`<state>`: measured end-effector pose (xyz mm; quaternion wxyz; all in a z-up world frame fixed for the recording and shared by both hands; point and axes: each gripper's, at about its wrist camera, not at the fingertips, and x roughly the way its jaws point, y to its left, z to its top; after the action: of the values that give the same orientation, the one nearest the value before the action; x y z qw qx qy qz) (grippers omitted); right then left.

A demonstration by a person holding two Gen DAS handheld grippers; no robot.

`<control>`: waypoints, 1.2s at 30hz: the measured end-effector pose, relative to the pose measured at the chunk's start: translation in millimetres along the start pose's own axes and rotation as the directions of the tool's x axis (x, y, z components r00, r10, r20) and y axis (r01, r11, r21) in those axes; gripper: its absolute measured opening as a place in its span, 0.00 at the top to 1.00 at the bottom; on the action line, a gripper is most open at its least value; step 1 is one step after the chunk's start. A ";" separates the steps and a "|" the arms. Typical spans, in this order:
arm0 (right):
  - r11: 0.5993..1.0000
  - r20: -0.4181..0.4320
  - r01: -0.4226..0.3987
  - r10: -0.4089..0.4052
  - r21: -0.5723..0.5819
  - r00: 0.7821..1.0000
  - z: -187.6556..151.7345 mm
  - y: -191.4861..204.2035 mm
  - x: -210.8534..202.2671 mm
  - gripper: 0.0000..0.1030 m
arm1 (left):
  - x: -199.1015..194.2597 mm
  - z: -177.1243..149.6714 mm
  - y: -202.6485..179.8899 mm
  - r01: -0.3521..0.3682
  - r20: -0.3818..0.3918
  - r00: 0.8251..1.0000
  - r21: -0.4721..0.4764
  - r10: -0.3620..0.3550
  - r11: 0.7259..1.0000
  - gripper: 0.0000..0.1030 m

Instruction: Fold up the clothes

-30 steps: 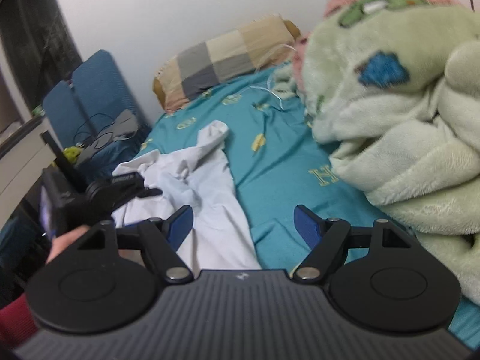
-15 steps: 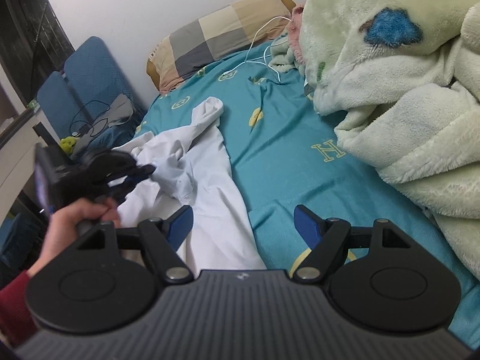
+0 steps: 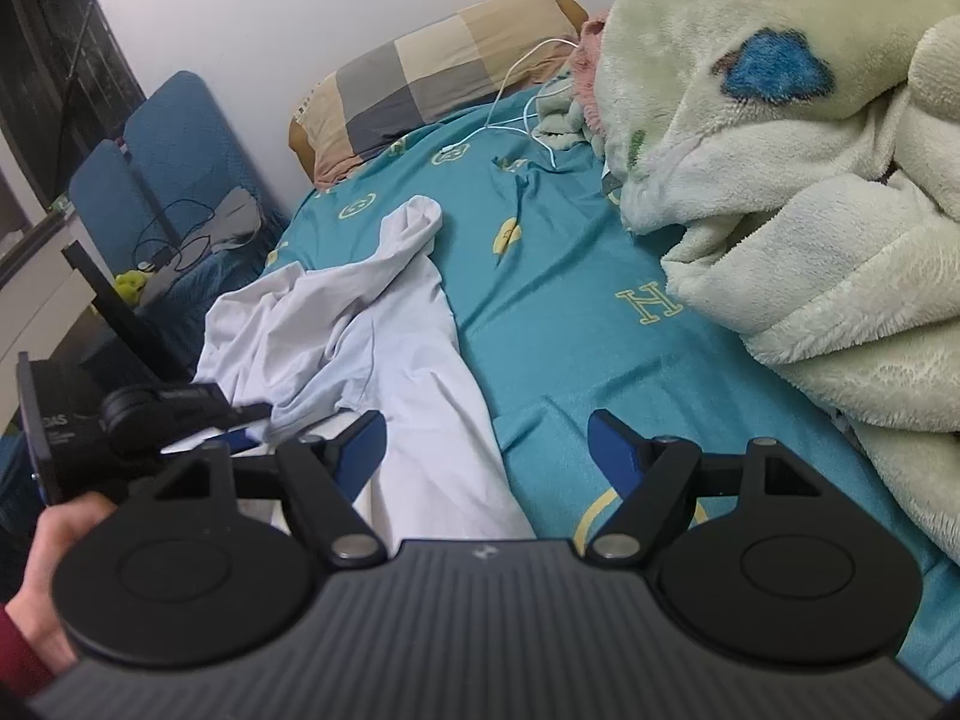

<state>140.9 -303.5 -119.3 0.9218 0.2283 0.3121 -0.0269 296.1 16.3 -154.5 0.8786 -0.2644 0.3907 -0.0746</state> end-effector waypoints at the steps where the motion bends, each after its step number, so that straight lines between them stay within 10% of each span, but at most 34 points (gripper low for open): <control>1: 1.000 -0.003 -0.003 0.003 0.008 1.000 0.6 -1.1 1.4 0.26 | 6.0 7.7 0.7 0.006 0.010 1.000 -0.002 -0.006 1.000 0.41; 8: 1.000 -0.042 -0.007 0.008 0.026 0.999 -0.1 -4.8 19.3 0.26 | 70.7 50.1 -29.7 -0.026 0.022 1.000 0.265 0.021 0.964 0.38; 12: 0.999 -0.069 0.001 0.001 0.034 0.998 -1.7 -6.1 31.0 0.26 | 96.5 55.3 -59.3 -0.042 -0.020 0.998 0.461 0.057 0.886 0.98; 23: 1.000 -0.077 0.016 -0.016 0.001 0.997 -6.5 -0.8 39.4 0.26 | 146.9 119.2 -65.8 -0.312 0.102 0.950 0.388 0.295 0.867 0.98; 27: 1.000 -0.085 0.018 -0.018 -0.007 0.996 -8.0 -1.2 44.8 0.26 | 150.5 107.4 -49.9 -0.301 0.094 0.953 0.376 0.287 0.877 0.81; 30: 1.000 -0.083 0.005 -0.007 -0.018 0.996 -7.7 -0.1 45.8 0.26 | 125.3 102.5 -49.1 -0.291 0.099 0.956 0.377 0.275 0.879 0.57; 36: 0.996 -0.059 -0.070 0.067 -0.048 0.996 -3.1 7.3 36.6 0.26 | 16.0 77.8 -61.1 -0.239 0.113 0.971 0.405 0.211 0.883 0.48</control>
<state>170.0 -292.2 -140.0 0.9182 0.2165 0.3310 0.0192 368.1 -9.5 -89.7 0.9297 -0.0268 0.3647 -0.0448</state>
